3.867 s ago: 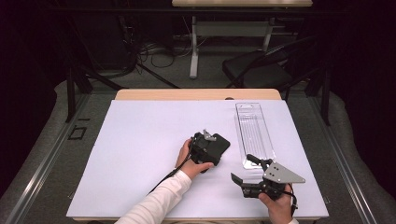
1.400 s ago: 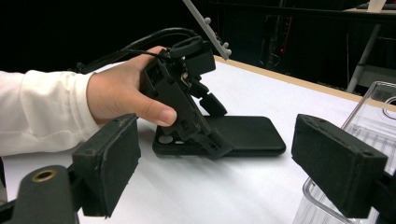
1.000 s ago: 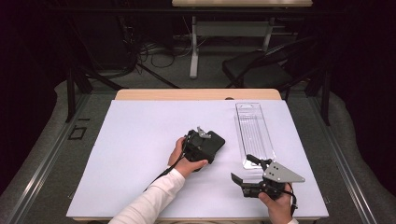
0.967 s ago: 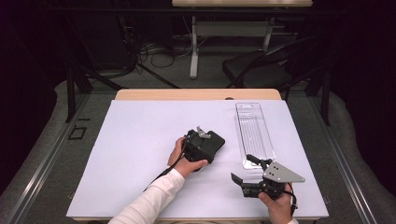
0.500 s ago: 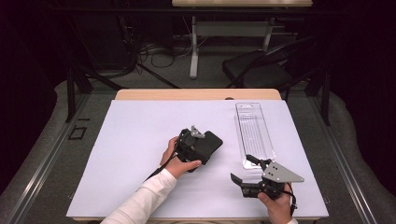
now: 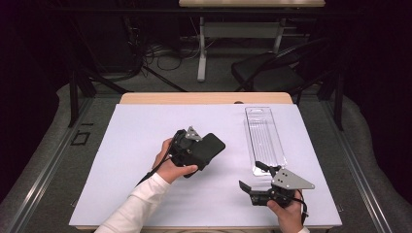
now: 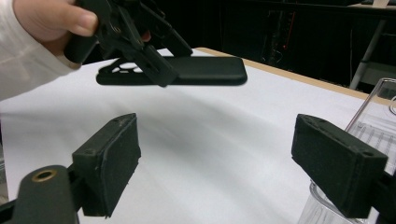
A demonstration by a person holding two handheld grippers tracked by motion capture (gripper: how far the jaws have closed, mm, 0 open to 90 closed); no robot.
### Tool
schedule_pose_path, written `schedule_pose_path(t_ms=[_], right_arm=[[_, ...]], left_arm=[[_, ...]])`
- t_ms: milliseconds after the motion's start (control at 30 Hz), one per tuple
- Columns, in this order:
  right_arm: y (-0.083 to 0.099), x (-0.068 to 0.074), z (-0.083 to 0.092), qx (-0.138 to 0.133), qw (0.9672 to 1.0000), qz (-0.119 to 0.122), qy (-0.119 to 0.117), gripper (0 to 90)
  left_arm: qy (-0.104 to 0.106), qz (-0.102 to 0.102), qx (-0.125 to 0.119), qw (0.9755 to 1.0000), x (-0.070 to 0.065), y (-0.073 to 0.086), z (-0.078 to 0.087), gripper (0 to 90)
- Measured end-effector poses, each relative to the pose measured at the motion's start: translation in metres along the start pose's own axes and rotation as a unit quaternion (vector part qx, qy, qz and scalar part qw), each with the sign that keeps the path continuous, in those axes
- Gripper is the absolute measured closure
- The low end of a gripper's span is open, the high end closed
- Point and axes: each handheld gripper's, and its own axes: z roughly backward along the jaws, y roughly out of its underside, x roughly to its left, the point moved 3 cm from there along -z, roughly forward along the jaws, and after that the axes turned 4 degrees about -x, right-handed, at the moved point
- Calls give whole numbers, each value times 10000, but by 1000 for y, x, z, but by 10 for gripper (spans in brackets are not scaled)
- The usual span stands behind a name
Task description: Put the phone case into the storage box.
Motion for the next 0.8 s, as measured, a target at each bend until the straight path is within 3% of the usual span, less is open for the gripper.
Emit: schedule_pose_path(t_ms=[367, 600, 800], right_arm=[[1, -1, -1, 41, 10000, 26, 79, 144], [2, 0, -2, 64, 9999, 97, 127, 144], [1, 2, -6, 143, 9993, 308, 151, 143]], left_arm=[[23, -44, -7, 10000, 6, 1, 28, 141], [50, -14, 32, 10000, 11, 2, 36, 141], [76, -15, 87, 9999, 11, 3, 39, 141]])
